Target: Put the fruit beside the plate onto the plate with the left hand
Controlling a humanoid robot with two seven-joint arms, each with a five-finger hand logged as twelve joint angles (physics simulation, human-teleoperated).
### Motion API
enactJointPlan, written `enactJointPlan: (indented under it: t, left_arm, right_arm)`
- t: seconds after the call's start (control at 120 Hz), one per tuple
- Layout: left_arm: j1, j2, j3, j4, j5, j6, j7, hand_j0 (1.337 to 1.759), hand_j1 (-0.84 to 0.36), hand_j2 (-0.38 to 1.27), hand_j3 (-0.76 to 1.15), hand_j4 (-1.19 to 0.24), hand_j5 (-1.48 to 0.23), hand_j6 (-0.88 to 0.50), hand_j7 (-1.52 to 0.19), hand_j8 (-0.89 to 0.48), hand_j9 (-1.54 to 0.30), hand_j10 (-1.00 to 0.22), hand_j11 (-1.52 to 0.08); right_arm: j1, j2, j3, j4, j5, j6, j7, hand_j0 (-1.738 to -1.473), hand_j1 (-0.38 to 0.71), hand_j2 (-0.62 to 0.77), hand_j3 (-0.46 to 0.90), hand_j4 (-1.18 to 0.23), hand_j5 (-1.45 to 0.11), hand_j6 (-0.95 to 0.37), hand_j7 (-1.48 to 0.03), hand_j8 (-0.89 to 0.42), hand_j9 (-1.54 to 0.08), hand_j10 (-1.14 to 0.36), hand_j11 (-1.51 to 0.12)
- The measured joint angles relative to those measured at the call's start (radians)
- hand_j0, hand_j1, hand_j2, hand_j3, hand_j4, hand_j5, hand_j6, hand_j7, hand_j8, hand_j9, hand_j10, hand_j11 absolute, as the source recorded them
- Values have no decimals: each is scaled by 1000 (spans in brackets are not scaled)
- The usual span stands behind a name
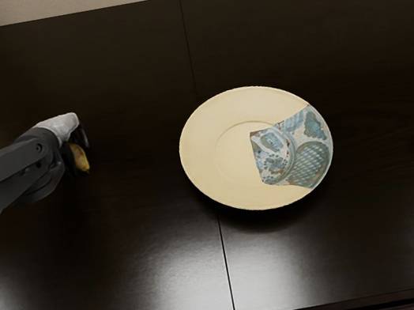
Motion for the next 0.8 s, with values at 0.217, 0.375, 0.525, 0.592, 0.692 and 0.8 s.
enactJointPlan:
  t: [0.217,0.375,0.525,0.592,0.692,0.8]
  left_arm:
    - [-25,7,-4,-18,-51,-27,-1,1653,-261,471,0,-708,-985,-481,-967,-455,-977,-684,-990]
    - [-64,12,-7,-21,-110,-64,0,1654,-286,504,0,-713,-1005,-460,-979,-433,-985,-663,-999]
    - [-105,16,-8,-20,-207,-114,0,1654,-312,523,0,-721,-1022,-434,-994,-411,-997,-650,-1004]
    - [-116,16,-10,-20,-241,-135,1,1653,-335,561,0,-719,-1034,-419,-1000,-396,-1002,-639,-1007]
    - [-136,16,-14,-21,-291,-163,1,1654,-339,585,0,-727,-1043,-414,-1008,-393,-1010,-642,-1013]
    - [-162,15,-23,-22,-330,-194,1,1654,-342,587,0,-733,-1057,-408,-1014,-392,-1019,-640,-1019]
  right_arm:
    - [0,0,-1,0,0,0,0,-1658,-314,-6,0,-29,-38,-29,-38,-29,-38,-29,-38]
    - [0,0,-1,1,0,0,0,-1658,-314,-6,0,-29,-38,-29,-38,-29,-38,-29,-38]
    - [0,0,-1,1,0,0,0,-1658,-314,-6,0,-29,-38,-29,-38,-29,-38,-29,-38]
    - [0,0,-1,1,0,0,0,-1658,-314,-6,0,-29,-38,-29,-38,-29,-38,-29,-38]
    - [0,0,-1,2,0,0,0,-1658,-314,-6,0,-29,-38,-29,-38,-29,-38,-29,-38]
    - [0,0,-1,2,0,0,0,-1658,-314,-6,0,-29,-38,-29,-38,-29,-38,-29,-38]
